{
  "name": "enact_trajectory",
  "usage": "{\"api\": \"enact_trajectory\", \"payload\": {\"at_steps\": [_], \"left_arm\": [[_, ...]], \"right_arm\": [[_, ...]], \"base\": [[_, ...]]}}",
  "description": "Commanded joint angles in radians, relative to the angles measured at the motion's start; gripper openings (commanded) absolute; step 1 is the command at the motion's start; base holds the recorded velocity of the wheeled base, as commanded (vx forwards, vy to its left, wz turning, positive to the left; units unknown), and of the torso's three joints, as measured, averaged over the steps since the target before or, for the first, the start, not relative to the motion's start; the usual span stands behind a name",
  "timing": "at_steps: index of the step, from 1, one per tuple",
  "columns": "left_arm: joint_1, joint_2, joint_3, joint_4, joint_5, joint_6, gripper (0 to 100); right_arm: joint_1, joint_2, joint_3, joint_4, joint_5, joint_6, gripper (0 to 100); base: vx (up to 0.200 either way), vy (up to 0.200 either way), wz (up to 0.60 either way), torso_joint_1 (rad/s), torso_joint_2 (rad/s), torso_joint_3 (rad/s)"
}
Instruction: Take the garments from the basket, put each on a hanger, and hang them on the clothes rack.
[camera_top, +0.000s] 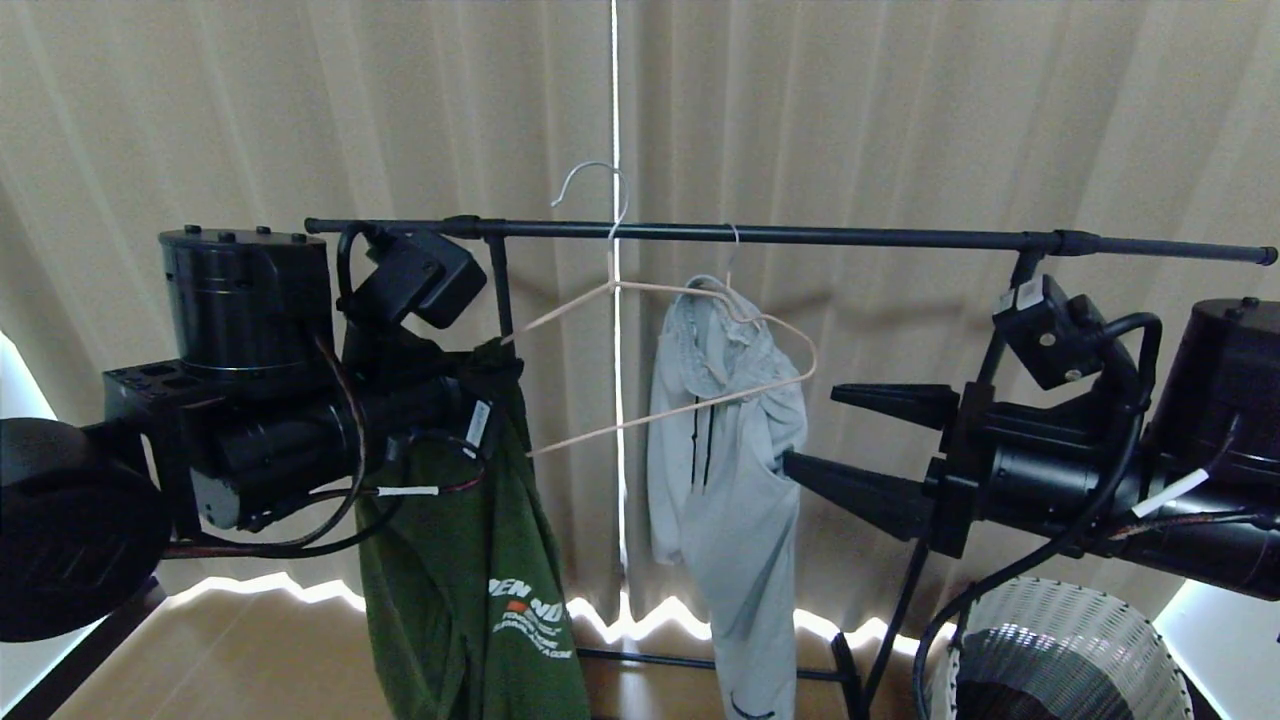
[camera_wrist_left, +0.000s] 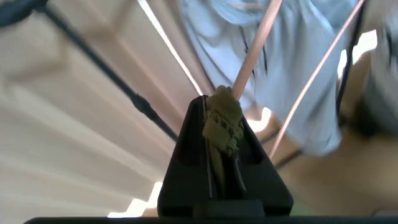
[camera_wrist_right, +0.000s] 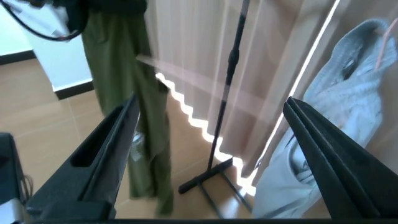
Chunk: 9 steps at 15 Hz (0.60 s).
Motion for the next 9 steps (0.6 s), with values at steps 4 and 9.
{"api": "enact_trajectory", "payload": {"at_steps": [4, 9], "left_arm": [[-0.008, 0.014, -0.008, -0.013, -0.137, -0.038, 0], [-0.003, 0.030, -0.083, -0.025, -0.368, -0.074, 0]], "right_arm": [[0.049, -0.030, 0.122, -0.001, 0.004, 0.003, 100], [0.049, -0.004, 0.197, -0.092, -0.006, 0.006, 100]], "base": [[0.000, 0.000, 0.00, 0.000, 0.00, 0.000], [0.000, 0.000, 0.00, 0.000, 0.00, 0.000]]}}
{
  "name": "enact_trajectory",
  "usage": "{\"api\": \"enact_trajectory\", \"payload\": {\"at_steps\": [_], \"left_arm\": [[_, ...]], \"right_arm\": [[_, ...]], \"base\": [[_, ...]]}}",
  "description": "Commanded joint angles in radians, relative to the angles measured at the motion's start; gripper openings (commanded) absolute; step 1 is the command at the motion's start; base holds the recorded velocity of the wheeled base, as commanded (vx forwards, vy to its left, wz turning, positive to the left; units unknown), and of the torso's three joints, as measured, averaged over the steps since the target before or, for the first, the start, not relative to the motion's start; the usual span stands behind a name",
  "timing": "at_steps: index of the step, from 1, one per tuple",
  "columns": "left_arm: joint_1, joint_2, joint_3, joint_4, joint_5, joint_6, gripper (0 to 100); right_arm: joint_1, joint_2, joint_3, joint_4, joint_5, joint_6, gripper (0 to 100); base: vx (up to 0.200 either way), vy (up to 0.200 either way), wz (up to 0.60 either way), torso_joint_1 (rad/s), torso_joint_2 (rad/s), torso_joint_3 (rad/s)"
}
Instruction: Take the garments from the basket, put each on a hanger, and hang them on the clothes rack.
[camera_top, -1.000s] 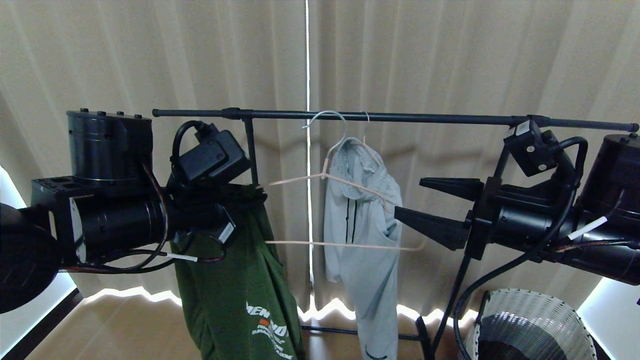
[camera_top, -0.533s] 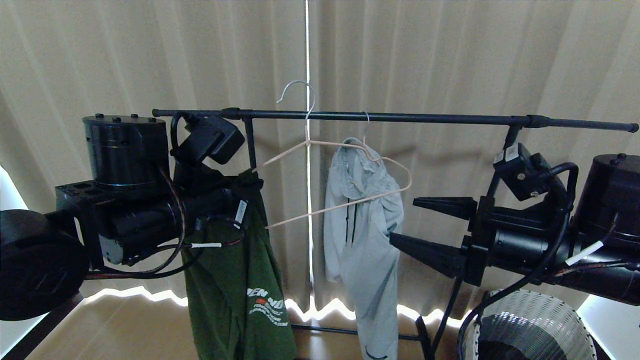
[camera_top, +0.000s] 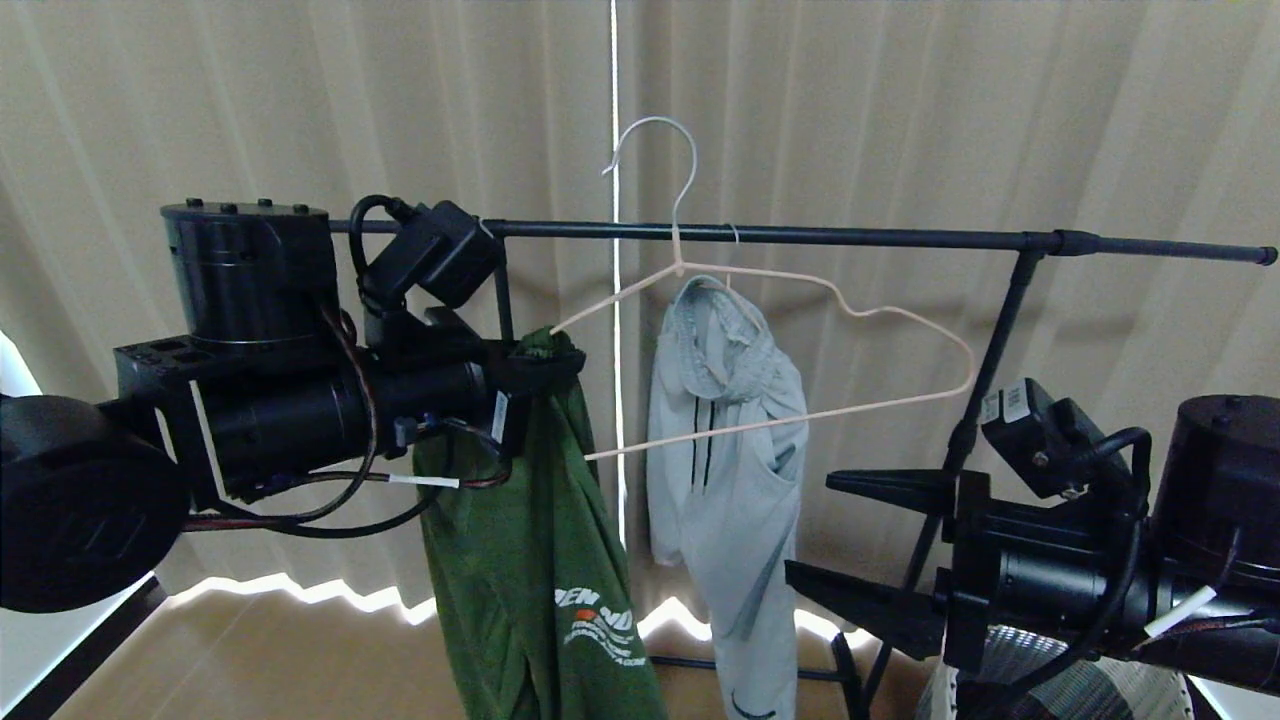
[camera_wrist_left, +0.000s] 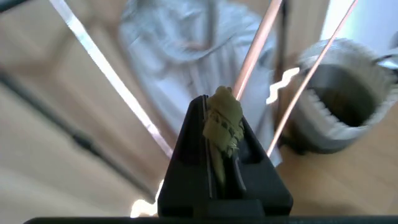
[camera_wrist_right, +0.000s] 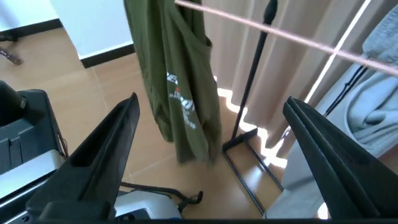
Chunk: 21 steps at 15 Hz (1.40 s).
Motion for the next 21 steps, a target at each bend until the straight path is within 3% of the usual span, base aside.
{"api": "enact_trajectory", "payload": {"at_steps": [1, 3, 7, 11, 13, 21], "left_arm": [[-0.009, 0.011, -0.035, -0.032, -0.053, -0.046, 0], [-0.026, 0.016, -0.055, -0.085, -0.107, -0.118, 0], [-0.033, 0.045, -0.090, -0.163, -0.108, -0.206, 0], [-0.059, 0.045, -0.089, -0.166, -0.108, -0.207, 0], [-0.065, 0.043, -0.092, -0.167, -0.108, -0.207, 0], [-0.068, 0.010, -0.064, -0.167, -0.110, -0.195, 0]], "right_arm": [[0.000, 0.027, 0.029, -0.048, -0.012, 0.001, 100], [0.002, 0.056, 0.033, -0.107, -0.024, 0.001, 100], [0.031, 0.136, 0.027, -0.254, -0.046, -0.002, 100], [0.103, 0.280, -0.004, -0.460, -0.099, -0.002, 100], [0.123, 0.338, -0.042, -0.507, -0.113, -0.002, 100], [0.110, 0.455, -0.223, -0.512, -0.185, 0.001, 100]], "base": [[0.000, 0.000, 0.00, 0.000, 0.00, 0.000], [0.000, 0.000, 0.00, 0.000, 0.00, 0.000], [0.000, 0.000, 0.00, 0.000, 0.00, 0.000], [0.000, 0.000, 0.00, 0.000, 0.00, 0.000], [0.000, 0.000, 0.00, 0.000, 0.00, 0.000], [0.000, 0.000, 0.00, 0.000, 0.00, 0.000]]}}
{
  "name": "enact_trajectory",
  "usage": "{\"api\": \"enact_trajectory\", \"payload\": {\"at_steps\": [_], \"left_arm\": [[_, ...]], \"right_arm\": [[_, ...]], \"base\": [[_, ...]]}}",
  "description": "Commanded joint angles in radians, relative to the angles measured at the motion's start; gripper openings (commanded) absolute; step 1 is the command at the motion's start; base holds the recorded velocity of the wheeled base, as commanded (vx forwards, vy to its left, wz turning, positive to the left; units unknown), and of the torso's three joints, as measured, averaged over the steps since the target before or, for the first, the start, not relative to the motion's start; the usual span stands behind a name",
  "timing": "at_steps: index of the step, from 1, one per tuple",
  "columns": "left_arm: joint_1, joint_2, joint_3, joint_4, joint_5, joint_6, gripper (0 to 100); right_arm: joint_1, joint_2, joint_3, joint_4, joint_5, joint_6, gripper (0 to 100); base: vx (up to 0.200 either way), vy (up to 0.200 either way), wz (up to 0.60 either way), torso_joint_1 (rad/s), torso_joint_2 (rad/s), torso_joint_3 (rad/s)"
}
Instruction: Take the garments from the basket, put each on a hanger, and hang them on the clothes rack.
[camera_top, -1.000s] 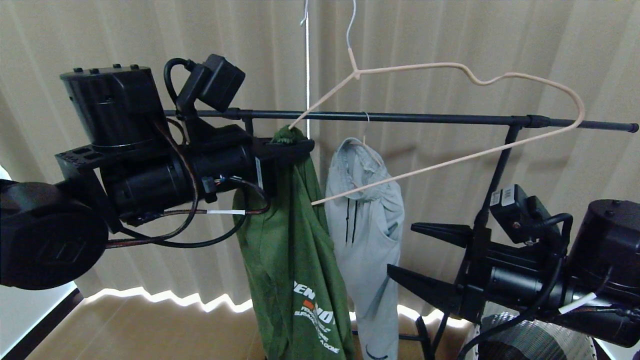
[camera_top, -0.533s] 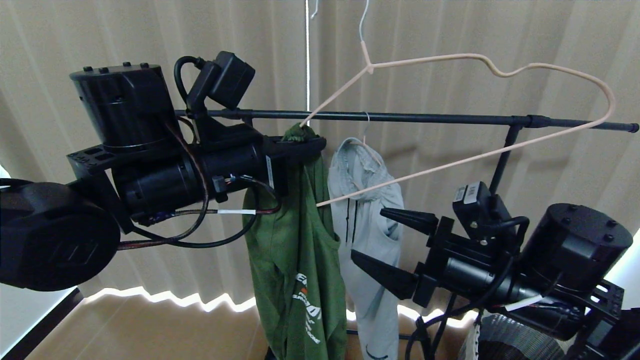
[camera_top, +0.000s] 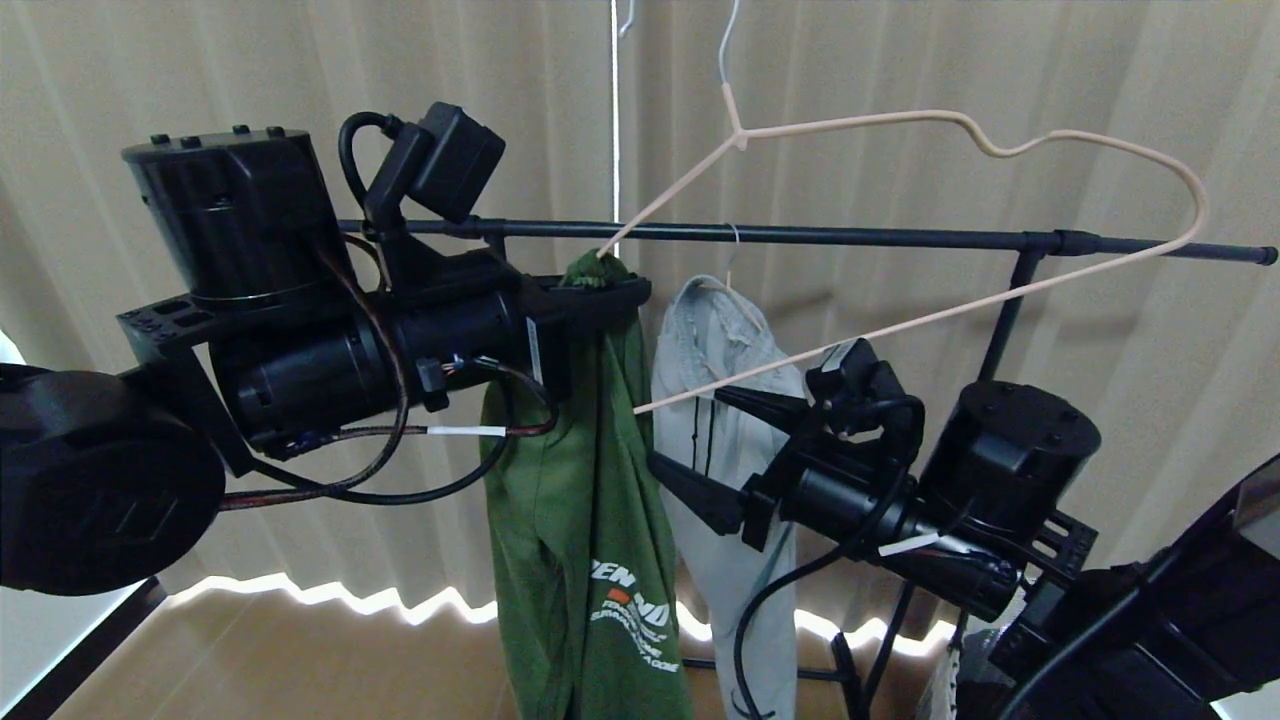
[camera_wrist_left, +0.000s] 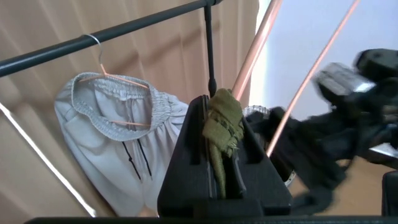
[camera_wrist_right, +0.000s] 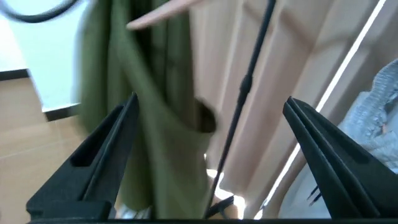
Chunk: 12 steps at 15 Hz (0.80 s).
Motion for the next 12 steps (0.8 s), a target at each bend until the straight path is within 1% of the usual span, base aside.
{"api": "enact_trajectory", "payload": {"at_steps": [1, 3, 8, 12], "left_arm": [[-0.006, -0.012, 0.009, 0.000, 0.000, 0.000, 0], [-0.019, -0.018, 0.019, -0.002, 0.000, 0.001, 0], [-0.019, -0.032, 0.026, -0.002, 0.000, 0.014, 0], [-0.020, -0.032, 0.040, -0.002, 0.000, 0.015, 0]], "right_arm": [[-0.002, 0.027, -0.026, 0.001, 0.000, 0.001, 100], [-0.004, 0.036, -0.052, 0.001, -0.004, 0.001, 100], [-0.031, 0.039, -0.055, -0.001, -0.005, 0.001, 100], [-0.024, 0.046, -0.058, 0.001, -0.004, 0.001, 100]], "base": [[0.000, 0.000, 0.00, 0.000, 0.00, 0.000], [0.000, 0.000, 0.00, 0.000, 0.00, 0.000], [0.000, 0.000, 0.00, 0.000, 0.00, 0.000], [0.000, 0.000, 0.00, 0.000, 0.00, 0.000]]}}
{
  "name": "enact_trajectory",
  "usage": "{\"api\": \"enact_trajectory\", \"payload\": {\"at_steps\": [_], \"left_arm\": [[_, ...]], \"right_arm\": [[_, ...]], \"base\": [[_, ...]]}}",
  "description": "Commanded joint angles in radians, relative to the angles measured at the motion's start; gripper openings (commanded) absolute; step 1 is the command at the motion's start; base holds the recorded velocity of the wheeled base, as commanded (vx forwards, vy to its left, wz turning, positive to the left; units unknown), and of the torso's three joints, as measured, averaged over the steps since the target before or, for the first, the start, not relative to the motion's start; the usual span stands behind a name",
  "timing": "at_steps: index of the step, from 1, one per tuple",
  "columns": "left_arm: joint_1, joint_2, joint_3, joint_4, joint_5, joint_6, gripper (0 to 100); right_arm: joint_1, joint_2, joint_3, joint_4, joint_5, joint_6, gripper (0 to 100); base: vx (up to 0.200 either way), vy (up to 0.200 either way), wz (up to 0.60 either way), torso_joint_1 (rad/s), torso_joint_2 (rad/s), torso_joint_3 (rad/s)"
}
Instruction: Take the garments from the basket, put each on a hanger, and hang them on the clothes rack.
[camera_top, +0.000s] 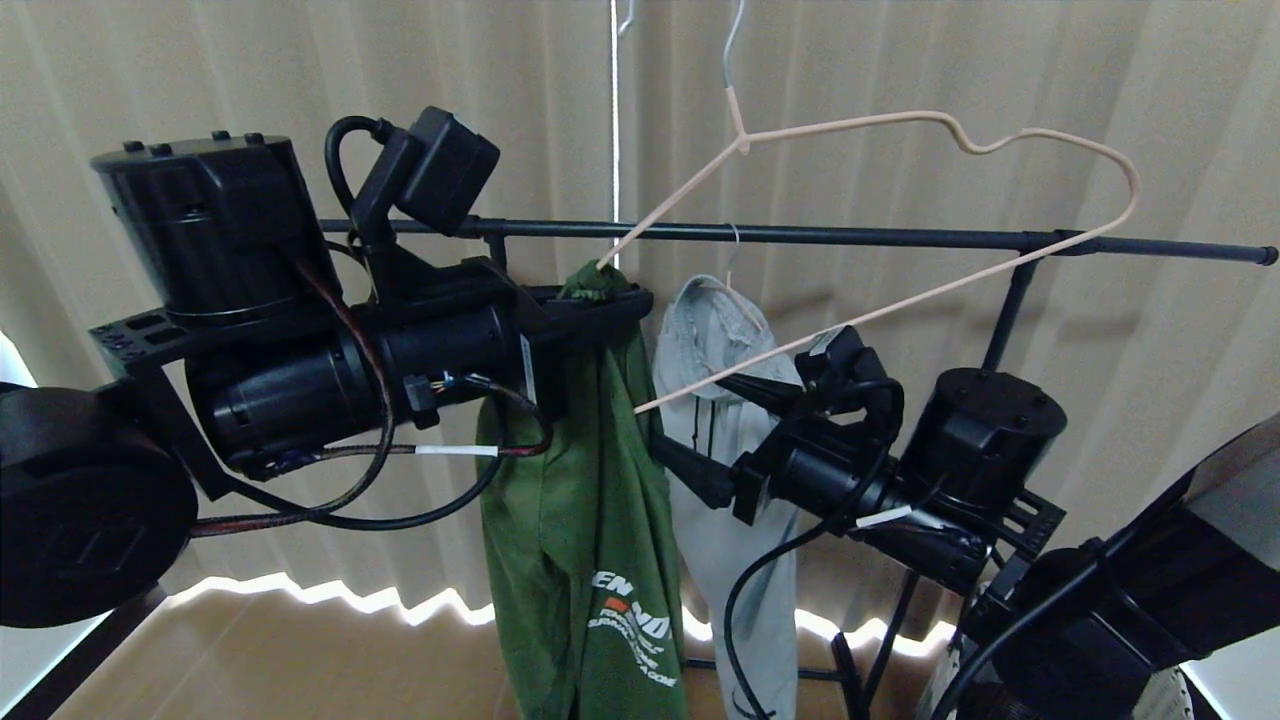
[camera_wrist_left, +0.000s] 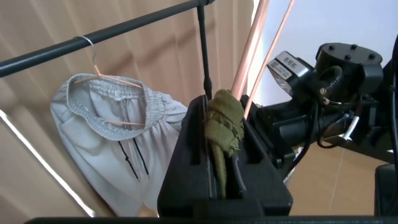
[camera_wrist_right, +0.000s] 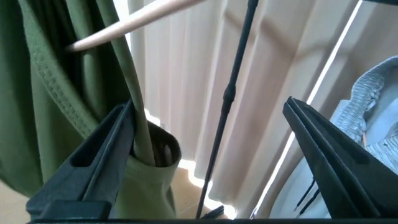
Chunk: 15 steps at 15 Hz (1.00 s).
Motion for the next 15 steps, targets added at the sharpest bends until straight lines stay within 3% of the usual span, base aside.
{"api": "enact_trajectory", "payload": {"at_steps": [1, 5, 10, 15], "left_arm": [[0.000, -0.003, -0.002, 0.000, -0.001, 0.002, 0], [0.003, 0.000, 0.000, 0.000, 0.001, 0.043, 0], [0.003, 0.002, 0.000, 0.000, -0.001, 0.068, 0], [0.004, -0.002, 0.003, 0.000, 0.001, 0.102, 0]], "right_arm": [[0.038, 0.003, 0.016, 0.009, 0.002, 0.000, 100], [0.098, 0.000, 0.111, 0.012, 0.004, 0.000, 100], [0.171, 0.038, 0.157, 0.028, 0.001, 0.002, 100], [0.170, 0.081, 0.168, 0.029, -0.018, 0.002, 100]], "base": [[0.000, 0.000, 0.00, 0.000, 0.00, 0.000], [0.000, 0.000, 0.00, 0.000, 0.00, 0.000], [0.000, 0.000, 0.00, 0.000, 0.00, 0.000], [0.000, 0.000, 0.00, 0.000, 0.00, 0.000]]}}
